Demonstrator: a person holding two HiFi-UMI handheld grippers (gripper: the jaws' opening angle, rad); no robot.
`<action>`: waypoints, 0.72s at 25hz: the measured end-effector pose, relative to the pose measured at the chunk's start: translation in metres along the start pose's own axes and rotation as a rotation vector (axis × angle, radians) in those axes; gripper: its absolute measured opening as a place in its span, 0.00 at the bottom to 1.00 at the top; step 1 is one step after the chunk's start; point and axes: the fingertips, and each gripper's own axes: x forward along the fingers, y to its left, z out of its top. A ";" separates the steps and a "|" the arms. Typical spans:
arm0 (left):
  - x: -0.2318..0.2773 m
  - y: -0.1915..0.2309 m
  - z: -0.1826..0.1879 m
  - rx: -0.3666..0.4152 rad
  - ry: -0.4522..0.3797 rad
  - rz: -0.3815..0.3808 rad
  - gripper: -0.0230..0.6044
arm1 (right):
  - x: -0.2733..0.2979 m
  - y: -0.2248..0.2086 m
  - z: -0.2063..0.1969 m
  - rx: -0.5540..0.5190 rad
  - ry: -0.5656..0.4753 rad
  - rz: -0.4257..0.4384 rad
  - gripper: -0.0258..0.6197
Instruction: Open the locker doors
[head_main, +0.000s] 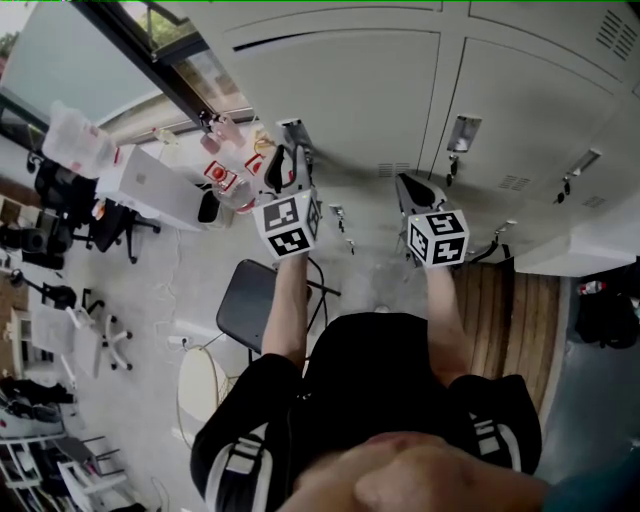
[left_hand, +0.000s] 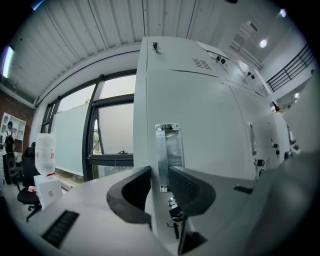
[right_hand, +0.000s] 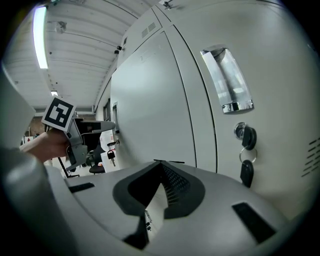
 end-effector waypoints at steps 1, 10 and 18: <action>-0.002 0.000 0.000 -0.001 -0.001 -0.001 0.23 | 0.000 0.001 0.000 0.002 0.000 0.000 0.07; -0.018 -0.002 0.000 -0.023 -0.009 -0.047 0.23 | -0.004 0.022 -0.003 0.024 -0.010 0.001 0.07; -0.039 -0.004 -0.001 -0.041 -0.010 -0.102 0.23 | -0.022 0.046 -0.007 0.006 0.005 -0.021 0.07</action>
